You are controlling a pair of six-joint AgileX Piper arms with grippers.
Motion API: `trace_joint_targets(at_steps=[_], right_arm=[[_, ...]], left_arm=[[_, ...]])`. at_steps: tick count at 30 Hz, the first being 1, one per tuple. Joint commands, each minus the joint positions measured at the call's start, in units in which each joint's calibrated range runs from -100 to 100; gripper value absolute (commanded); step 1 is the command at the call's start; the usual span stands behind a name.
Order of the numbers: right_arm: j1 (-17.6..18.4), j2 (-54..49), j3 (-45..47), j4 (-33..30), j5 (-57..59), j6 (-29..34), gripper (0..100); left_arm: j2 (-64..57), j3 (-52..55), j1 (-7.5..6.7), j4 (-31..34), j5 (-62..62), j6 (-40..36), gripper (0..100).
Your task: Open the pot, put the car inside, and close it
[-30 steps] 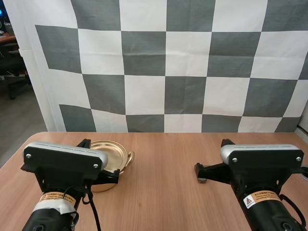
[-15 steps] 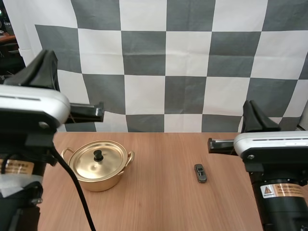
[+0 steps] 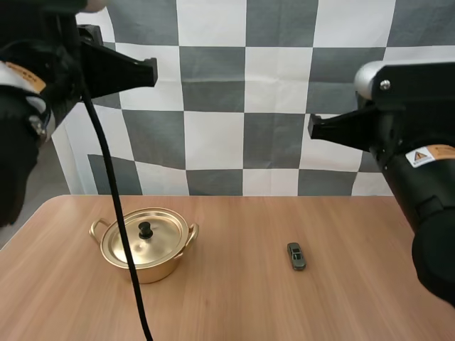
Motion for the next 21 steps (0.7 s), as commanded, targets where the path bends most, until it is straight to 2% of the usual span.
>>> trace_joint_targets(at_steps=[1, 5, 9, 15, 21], right_arm=[[0.06, 11.4, -28.88, -6.4, 101.23, 5.77, 0], [0.06, 17.33, -29.12, -6.54, 101.23, 5.77, 0], [0.06, 18.36, -27.5, -6.54, 101.23, 5.77, 0], [0.06, 18.36, -27.1, -6.54, 101.23, 5.77, 0], [0.06, 18.36, -27.1, -6.54, 101.23, 5.77, 0]], left_arm=[[6.89, -13.43, 0.0, 0.34, 77.09, 1.97, 0], [7.35, -13.96, 0.0, 4.78, 77.09, 3.51, 0], [6.31, -13.84, 0.0, 9.92, 77.09, 3.29, 0], [4.38, -8.6, 0.0, 7.75, 77.09, 2.42, 0], [7.88, 0.64, 0.0, 6.43, 77.09, 2.93, 0]])
